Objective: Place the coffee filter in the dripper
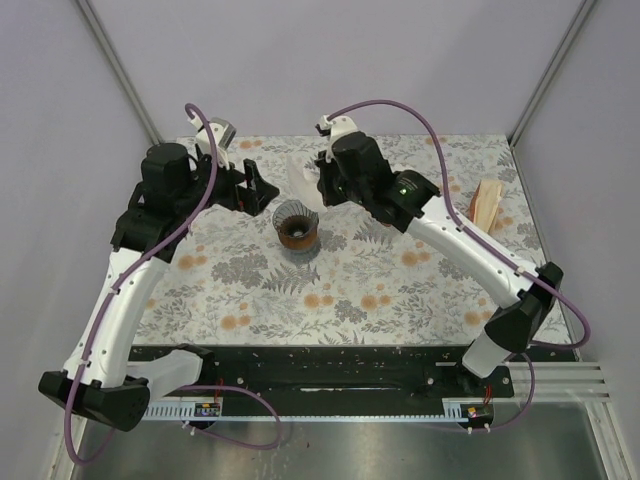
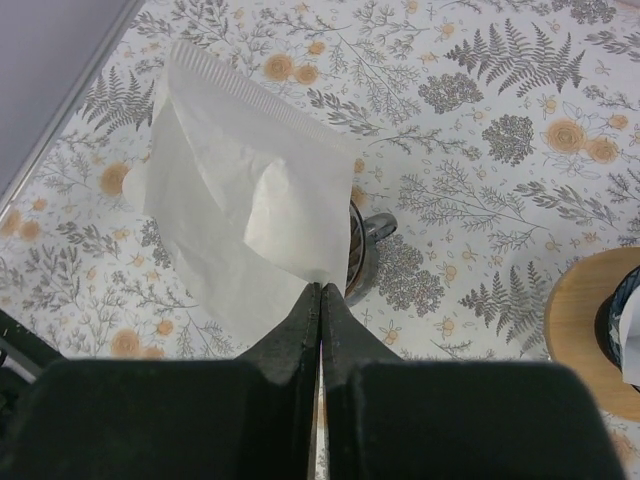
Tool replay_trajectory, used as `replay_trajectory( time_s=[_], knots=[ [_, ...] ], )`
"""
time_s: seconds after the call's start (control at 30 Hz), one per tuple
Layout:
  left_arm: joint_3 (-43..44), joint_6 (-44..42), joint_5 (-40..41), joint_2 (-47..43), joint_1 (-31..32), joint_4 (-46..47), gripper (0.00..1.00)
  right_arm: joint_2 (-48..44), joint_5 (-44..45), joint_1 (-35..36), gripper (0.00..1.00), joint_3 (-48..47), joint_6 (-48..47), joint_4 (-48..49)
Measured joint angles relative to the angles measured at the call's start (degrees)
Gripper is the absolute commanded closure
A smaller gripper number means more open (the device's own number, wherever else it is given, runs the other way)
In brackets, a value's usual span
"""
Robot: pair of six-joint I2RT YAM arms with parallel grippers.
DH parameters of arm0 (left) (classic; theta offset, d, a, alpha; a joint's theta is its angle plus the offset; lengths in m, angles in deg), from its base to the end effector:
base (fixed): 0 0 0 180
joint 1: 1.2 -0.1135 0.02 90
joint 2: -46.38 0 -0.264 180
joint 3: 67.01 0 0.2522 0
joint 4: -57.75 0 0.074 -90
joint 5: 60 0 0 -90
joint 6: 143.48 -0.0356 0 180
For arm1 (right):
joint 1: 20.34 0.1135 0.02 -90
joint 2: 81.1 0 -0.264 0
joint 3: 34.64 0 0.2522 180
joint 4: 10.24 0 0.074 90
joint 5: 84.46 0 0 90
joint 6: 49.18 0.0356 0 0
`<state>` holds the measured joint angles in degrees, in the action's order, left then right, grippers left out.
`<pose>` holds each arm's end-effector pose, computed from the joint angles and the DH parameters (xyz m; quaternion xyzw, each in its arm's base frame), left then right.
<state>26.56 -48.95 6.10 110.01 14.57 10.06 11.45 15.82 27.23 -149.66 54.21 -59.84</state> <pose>0.2105 -0.0744 0.4434 0.1989 0.7745 -0.2663 0.5383 0.2488 0.2628 0.4239 -0.2051 0.8260 0.1976 0.4864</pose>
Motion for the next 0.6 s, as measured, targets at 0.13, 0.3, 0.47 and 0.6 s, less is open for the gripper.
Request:
replay_trajectory(
  time_s=[0.13,0.3,0.47,0.6],
  knots=[
    [-2.0,6.0,2.2,-0.2,0.9,0.0,0.01,3.7,4.0,1.6,1.00,-2.1,0.9,-0.1],
    [-3.2,10.8,4.8,-0.1,2.9,-0.3,0.01,6.7,6.9,3.2,1.00,-3.2,1.9,-0.5],
    [-4.6,14.0,6.9,0.3,3.4,0.6,0.02,7.4,8.3,4.2,1.00,-3.4,2.1,-0.4],
    [-6.1,15.6,8.4,1.1,3.5,1.4,0.14,7.4,8.8,4.7,1.00,-3.4,2.4,-0.4]
  ],
)
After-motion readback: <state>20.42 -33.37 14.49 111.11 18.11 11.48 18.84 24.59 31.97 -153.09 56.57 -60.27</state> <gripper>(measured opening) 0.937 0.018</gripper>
